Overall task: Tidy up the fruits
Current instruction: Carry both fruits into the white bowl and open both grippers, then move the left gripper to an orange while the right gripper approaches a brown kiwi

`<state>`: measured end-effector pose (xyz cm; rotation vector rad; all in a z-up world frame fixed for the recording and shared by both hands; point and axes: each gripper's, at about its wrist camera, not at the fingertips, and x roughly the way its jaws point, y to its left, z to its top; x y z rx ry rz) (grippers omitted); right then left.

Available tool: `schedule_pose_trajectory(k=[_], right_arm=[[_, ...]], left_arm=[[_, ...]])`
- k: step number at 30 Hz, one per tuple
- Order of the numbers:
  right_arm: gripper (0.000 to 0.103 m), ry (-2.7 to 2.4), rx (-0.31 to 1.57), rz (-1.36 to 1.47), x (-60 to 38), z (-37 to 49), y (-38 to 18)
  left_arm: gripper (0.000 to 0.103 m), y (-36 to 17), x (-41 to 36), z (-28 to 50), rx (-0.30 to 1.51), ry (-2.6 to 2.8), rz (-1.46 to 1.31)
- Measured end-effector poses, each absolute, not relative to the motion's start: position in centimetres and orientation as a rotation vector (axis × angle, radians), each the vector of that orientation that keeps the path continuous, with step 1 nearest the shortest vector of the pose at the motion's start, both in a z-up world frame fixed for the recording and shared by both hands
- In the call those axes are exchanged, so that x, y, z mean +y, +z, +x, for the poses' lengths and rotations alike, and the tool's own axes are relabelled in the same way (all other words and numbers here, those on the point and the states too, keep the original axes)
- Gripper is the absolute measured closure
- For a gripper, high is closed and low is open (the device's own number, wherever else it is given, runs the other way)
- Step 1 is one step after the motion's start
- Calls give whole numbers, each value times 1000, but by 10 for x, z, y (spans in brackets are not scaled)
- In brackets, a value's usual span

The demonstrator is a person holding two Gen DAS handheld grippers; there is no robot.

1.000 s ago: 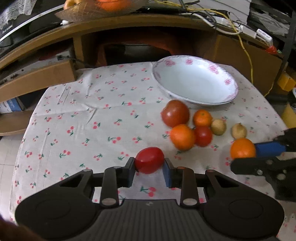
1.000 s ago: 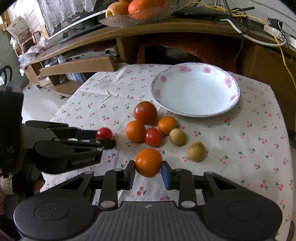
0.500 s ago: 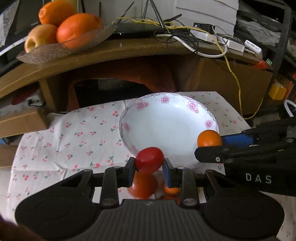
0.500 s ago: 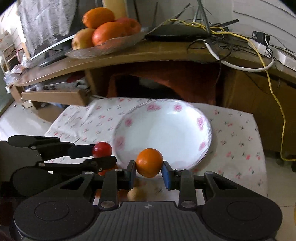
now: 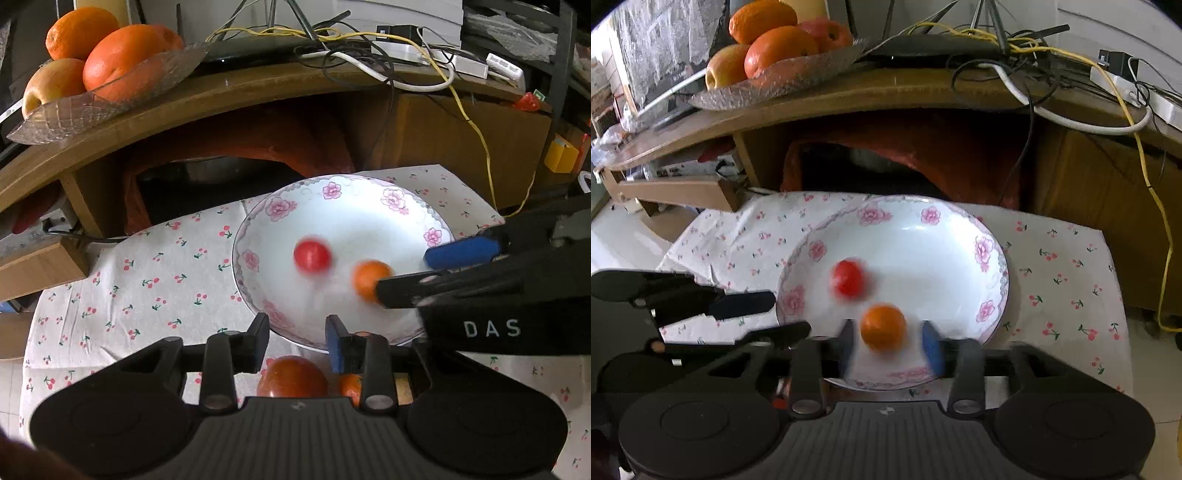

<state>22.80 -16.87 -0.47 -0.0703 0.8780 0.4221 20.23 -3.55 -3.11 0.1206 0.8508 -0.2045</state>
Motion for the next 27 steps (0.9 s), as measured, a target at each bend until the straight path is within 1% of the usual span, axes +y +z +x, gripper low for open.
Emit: schedule_pose_trajectory(k=[1, 5, 19, 27], right_arm=[[47, 427, 865, -74, -168, 227, -2], [47, 409, 833, -76, -170, 223, 8], [47, 402, 843, -60, -190, 186, 20], [45, 415, 881, -97, -195, 155, 12]], left_arm=[[65, -29, -35, 201, 848, -203, 118], [65, -21, -30, 199, 832, -185, 100], [64, -3, -18, 160, 826, -186, 63], [59, -5, -15, 125, 853, -205, 56]])
